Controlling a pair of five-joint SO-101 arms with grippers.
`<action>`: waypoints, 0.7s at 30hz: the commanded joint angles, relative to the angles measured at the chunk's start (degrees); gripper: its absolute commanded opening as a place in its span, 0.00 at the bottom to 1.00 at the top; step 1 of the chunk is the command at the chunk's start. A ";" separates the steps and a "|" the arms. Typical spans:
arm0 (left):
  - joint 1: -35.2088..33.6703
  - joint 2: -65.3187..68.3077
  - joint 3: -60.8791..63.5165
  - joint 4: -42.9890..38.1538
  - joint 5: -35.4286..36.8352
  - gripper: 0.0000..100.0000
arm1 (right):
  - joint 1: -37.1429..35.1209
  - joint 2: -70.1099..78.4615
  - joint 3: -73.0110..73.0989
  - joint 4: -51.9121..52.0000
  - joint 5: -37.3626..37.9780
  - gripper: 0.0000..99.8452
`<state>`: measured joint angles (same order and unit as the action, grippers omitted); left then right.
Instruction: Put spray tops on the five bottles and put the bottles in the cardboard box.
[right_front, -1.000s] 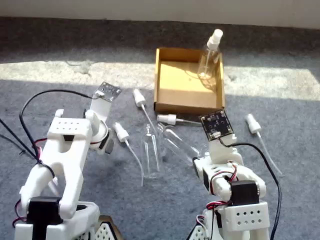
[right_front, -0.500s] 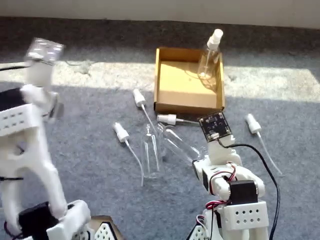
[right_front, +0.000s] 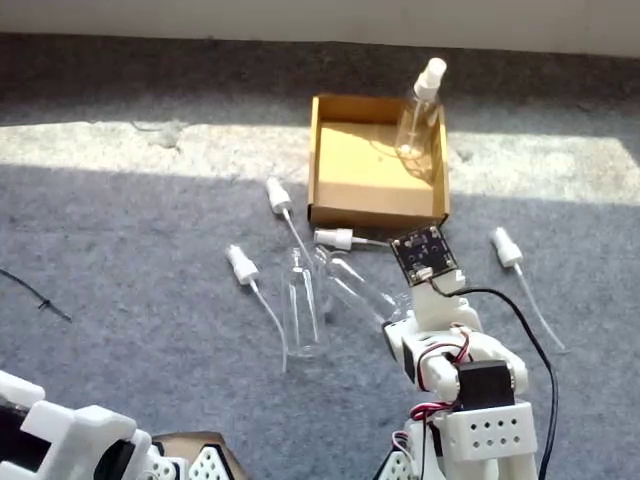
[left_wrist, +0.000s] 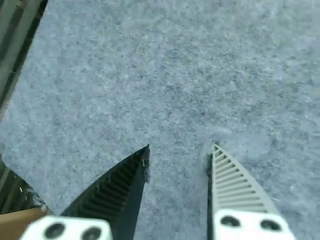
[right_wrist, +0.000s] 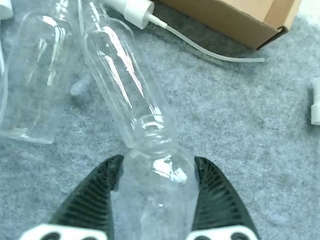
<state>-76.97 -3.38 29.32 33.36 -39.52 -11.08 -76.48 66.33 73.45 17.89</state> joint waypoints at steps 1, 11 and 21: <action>0.04 -0.22 -6.81 4.13 0.53 0.18 | -0.66 -0.48 -0.84 -0.66 0.70 0.00; 7.69 -4.53 -3.03 4.22 0.53 0.18 | -2.68 -0.48 -0.40 -1.98 0.70 0.00; 20.09 -19.65 -1.19 30.07 0.88 0.18 | -1.89 -0.48 -0.40 -1.89 0.70 0.00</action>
<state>-64.92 -13.49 28.62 49.01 -39.43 -13.80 -76.48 66.33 72.22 17.98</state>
